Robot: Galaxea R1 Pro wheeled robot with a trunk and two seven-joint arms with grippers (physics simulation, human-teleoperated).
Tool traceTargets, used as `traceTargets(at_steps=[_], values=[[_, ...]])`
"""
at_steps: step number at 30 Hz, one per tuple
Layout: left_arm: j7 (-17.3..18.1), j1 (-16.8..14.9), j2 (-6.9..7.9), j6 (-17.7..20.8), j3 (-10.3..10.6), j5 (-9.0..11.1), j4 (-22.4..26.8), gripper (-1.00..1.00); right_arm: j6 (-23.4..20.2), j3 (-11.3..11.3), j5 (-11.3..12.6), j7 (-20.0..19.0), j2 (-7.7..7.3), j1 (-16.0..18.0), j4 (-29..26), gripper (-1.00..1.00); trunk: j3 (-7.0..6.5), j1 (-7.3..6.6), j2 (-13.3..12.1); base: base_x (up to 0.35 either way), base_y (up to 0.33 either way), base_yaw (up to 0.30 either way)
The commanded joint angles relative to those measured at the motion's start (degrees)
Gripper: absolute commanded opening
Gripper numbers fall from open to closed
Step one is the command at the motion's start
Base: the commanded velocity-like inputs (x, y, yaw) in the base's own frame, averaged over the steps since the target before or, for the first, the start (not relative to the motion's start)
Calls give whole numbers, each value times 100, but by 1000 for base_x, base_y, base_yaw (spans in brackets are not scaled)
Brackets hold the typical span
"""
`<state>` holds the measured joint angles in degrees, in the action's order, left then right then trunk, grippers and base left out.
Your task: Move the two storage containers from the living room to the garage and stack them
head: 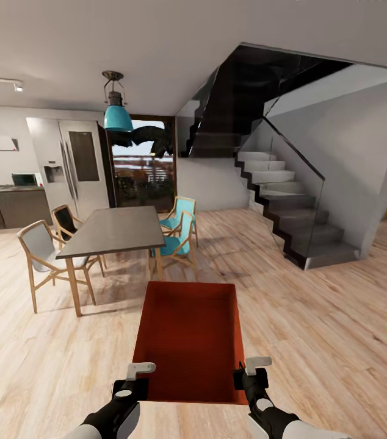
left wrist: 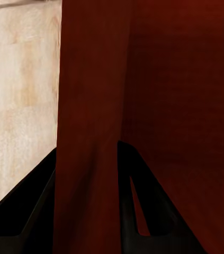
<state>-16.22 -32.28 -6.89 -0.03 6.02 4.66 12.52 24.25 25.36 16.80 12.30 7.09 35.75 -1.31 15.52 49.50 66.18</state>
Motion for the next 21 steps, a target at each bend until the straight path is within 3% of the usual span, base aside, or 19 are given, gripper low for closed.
traceTargets(at_steps=[1, 21], values=[[-65, 2, 3, 3, 13, 105, -21, -100, 344, -154, 130, 53, 3, 11, -2, -100, 5, 0, 5, 0, 0, -283], [-65, 2, 3, 3, 22, 88, -19, -100, 345, -153, 130, 53, 1, 11, -1, -100, -33, 0, 5, 0, 0, -283]])
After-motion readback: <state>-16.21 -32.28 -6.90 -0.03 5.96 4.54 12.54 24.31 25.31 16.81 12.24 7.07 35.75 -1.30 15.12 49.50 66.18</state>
